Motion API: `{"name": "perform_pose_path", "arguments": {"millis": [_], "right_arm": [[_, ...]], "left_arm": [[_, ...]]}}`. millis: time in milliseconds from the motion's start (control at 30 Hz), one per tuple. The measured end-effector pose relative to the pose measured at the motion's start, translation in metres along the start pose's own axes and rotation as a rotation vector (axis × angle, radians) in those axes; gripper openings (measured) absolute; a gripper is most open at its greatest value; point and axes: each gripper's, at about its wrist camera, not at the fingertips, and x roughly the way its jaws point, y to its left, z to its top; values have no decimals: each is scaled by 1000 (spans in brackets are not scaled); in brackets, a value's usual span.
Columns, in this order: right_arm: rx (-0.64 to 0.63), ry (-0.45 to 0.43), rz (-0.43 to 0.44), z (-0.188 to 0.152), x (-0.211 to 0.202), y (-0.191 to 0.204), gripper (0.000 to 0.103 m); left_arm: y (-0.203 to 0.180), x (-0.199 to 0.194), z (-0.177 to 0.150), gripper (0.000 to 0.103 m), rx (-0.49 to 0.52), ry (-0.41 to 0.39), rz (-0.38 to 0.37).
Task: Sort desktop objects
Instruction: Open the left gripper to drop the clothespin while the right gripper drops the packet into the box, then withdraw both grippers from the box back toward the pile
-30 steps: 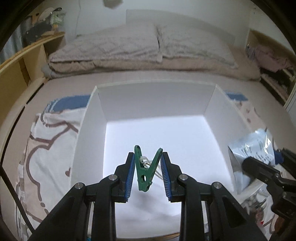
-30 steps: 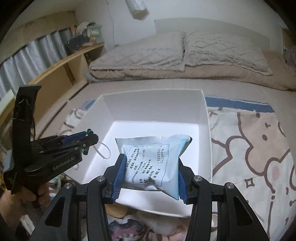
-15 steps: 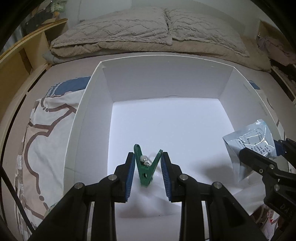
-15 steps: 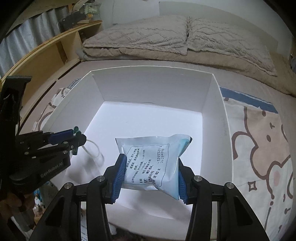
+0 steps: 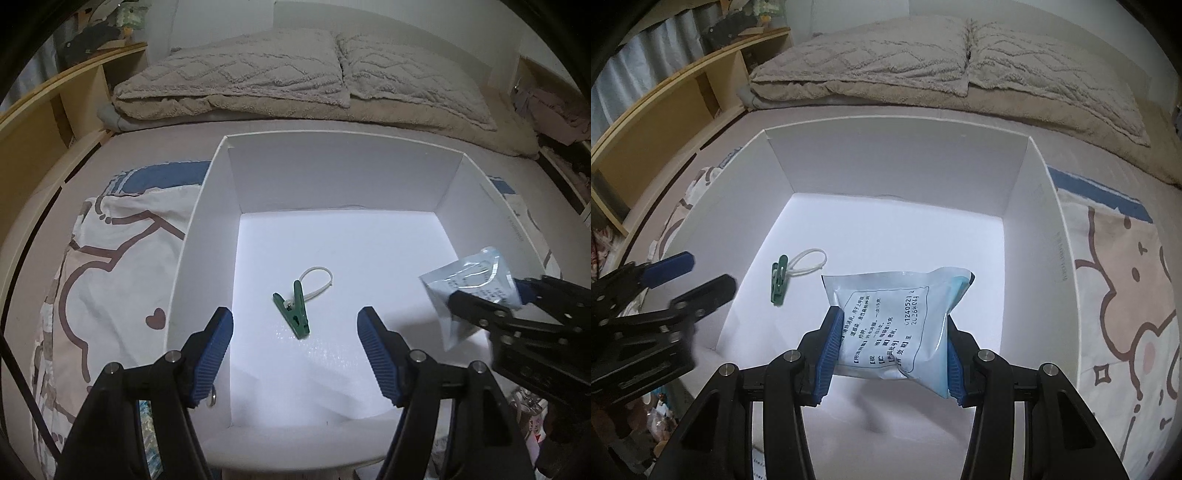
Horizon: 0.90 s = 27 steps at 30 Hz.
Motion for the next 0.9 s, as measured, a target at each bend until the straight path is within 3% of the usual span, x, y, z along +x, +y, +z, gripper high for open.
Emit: {"name": "perform_pose_path", "arguments": {"millis": [233, 267, 333, 367, 667, 833, 900], "right_arm": [[-1, 43, 42, 0, 9, 5, 54], [7, 39, 58, 1, 7, 6, 58], [22, 5, 46, 4, 0, 7, 89], [22, -17, 34, 5, -5, 7, 92], [7, -81, 37, 1, -30, 2, 93], [10, -115, 50, -7, -46, -1, 99], [7, -128, 40, -10, -53, -1, 102]], "left_arm": [[2, -23, -2, 70, 4, -33, -46], [1, -26, -2, 70, 11, -39, -49], [-1, -34, -1, 70, 23, -53, -50], [-2, -38, -1, 70, 29, -60, -52], [3, -59, -8, 70, 27, -84, -34], [8, -69, -12, 75, 19, -105, -25], [11, -75, -12, 83, 12, -118, -35]]}}
